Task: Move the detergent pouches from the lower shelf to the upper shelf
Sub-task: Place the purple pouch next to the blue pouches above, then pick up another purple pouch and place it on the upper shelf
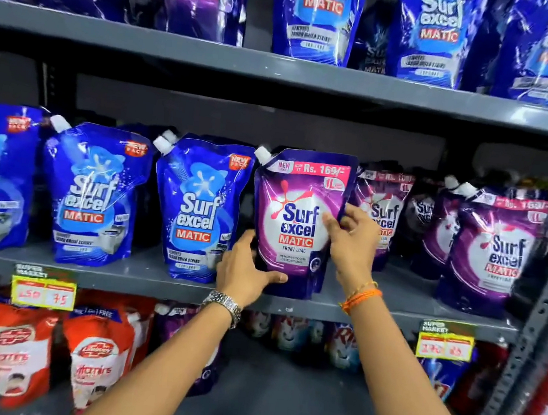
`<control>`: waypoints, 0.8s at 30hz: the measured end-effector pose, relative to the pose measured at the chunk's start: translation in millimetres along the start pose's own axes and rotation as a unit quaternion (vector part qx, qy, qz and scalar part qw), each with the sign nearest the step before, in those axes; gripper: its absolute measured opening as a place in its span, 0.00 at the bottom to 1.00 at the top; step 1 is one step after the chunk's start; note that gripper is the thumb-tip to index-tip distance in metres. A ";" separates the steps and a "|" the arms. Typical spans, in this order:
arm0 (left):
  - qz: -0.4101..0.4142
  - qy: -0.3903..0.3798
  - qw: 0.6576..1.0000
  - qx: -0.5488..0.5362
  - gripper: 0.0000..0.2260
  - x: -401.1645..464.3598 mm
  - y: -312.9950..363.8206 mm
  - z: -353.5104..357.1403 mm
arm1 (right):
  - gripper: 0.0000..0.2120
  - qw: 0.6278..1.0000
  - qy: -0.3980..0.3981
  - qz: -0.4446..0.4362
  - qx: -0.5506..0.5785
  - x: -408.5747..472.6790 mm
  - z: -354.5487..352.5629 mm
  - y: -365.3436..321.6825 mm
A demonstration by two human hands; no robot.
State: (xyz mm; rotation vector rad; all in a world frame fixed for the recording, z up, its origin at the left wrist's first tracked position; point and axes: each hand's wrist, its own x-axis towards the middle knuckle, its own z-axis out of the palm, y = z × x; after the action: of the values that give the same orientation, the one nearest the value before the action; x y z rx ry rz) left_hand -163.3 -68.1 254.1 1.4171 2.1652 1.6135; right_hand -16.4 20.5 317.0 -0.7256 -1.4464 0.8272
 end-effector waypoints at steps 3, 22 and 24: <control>-0.001 -0.005 1.000 0.007 0.49 4.6 -1.0 4.2 | 0.09 1.000 0.008 0.004 -0.024 4.9 2.8 3.4; -0.006 0.010 0.991 -0.134 0.23 -101.4 -96.5 -47.4 | 0.13 0.983 0.171 -0.043 0.057 -142.0 -8.1 39.5; -0.051 -0.002 0.992 -0.119 0.22 -111.3 -145.1 -43.9 | 0.09 0.978 0.191 -0.029 0.075 -174.6 5.0 67.0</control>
State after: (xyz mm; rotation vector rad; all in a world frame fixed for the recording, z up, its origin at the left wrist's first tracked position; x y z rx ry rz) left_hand -213.3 -179.3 111.0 1.2188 1.9307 1.7600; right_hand -16.4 -89.5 165.7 -0.6814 -1.0449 0.6975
